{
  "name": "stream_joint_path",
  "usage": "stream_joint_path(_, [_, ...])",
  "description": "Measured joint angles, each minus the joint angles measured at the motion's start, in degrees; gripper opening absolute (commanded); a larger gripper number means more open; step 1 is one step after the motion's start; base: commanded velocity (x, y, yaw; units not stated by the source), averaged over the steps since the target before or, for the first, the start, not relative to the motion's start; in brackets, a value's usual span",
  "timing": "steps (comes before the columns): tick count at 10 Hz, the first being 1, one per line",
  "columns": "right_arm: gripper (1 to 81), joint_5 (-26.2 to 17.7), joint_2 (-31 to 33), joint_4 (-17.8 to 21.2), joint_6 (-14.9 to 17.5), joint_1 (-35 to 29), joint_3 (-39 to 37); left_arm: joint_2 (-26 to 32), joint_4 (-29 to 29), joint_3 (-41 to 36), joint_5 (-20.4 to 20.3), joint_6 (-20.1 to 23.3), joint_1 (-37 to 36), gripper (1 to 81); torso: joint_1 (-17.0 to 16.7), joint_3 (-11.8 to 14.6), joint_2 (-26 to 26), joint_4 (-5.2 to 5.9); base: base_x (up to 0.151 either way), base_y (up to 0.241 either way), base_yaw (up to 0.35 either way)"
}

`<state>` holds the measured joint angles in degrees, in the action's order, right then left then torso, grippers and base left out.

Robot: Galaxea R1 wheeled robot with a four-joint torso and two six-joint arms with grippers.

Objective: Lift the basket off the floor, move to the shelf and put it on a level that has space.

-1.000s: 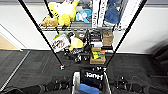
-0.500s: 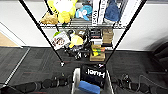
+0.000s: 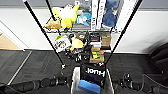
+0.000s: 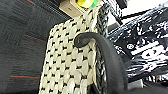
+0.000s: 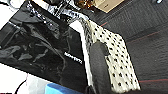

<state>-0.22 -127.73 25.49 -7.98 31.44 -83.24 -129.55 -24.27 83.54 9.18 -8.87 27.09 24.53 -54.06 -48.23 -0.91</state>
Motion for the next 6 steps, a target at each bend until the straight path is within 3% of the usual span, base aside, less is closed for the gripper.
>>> stream_joint_path(6, [1.0, 0.71, 4.91, 0.05, 0.00, 0.06, 7.56, 3.12, -0.17, -5.66, 0.24, -0.22, 0.24, 1.0, -7.76, 7.73, 11.74, 0.00, 0.000, 0.000, 0.000])
